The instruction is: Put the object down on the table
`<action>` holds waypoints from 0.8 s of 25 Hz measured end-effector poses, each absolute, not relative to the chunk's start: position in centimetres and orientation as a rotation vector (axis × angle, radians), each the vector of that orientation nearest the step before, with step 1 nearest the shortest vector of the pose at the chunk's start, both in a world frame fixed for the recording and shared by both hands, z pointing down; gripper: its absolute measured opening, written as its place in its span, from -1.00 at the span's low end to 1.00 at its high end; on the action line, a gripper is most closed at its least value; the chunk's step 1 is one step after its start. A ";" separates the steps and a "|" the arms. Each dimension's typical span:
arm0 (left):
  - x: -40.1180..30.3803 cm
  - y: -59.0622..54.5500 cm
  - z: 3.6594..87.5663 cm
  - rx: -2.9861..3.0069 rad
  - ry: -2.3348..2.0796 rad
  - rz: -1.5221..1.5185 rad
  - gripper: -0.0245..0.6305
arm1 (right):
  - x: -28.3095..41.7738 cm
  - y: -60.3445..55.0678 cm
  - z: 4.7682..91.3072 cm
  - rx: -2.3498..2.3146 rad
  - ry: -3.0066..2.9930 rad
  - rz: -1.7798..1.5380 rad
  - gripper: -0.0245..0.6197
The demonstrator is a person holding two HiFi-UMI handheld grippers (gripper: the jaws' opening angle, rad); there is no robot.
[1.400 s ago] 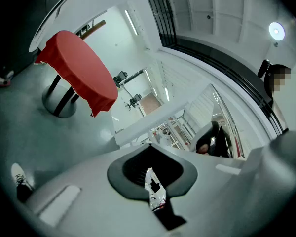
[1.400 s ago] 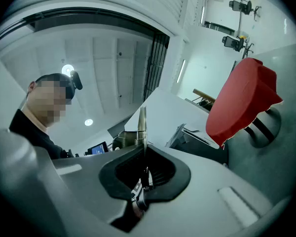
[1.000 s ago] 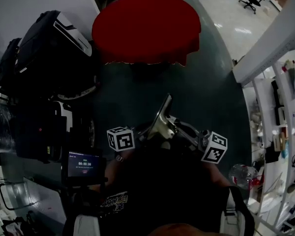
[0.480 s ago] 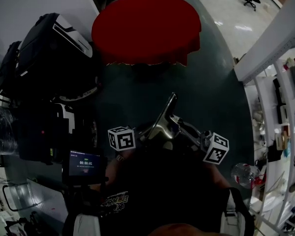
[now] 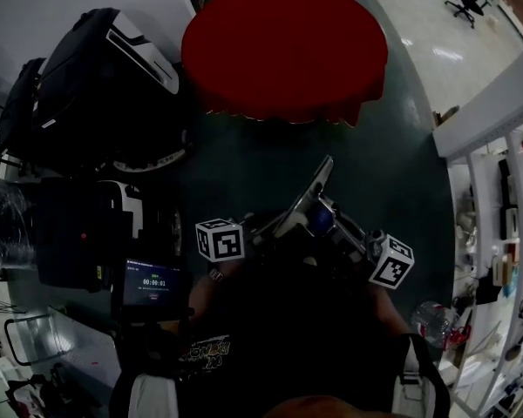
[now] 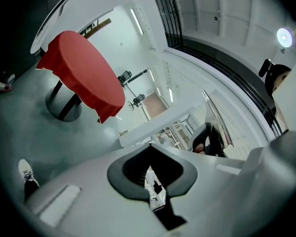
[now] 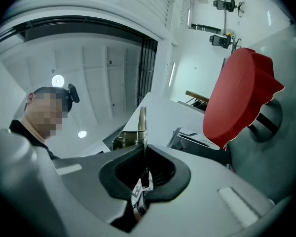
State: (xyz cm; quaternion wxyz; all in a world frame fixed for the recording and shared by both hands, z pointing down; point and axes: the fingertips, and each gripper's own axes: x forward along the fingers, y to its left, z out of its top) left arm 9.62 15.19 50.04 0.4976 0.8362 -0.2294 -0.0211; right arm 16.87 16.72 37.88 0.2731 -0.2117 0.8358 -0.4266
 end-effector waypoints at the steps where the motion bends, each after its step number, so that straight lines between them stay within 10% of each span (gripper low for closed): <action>1: 8.7 13.6 50.2 2.022 -0.564 -0.054 -0.87 | 16.2 15.2 37.8 -0.580 2.246 -1.152 -0.90; 20: -6.5 -4.3 48.6 1.967 -0.639 -0.204 -0.87 | 9.9 -15.1 43.3 -0.990 2.011 -1.336 -0.90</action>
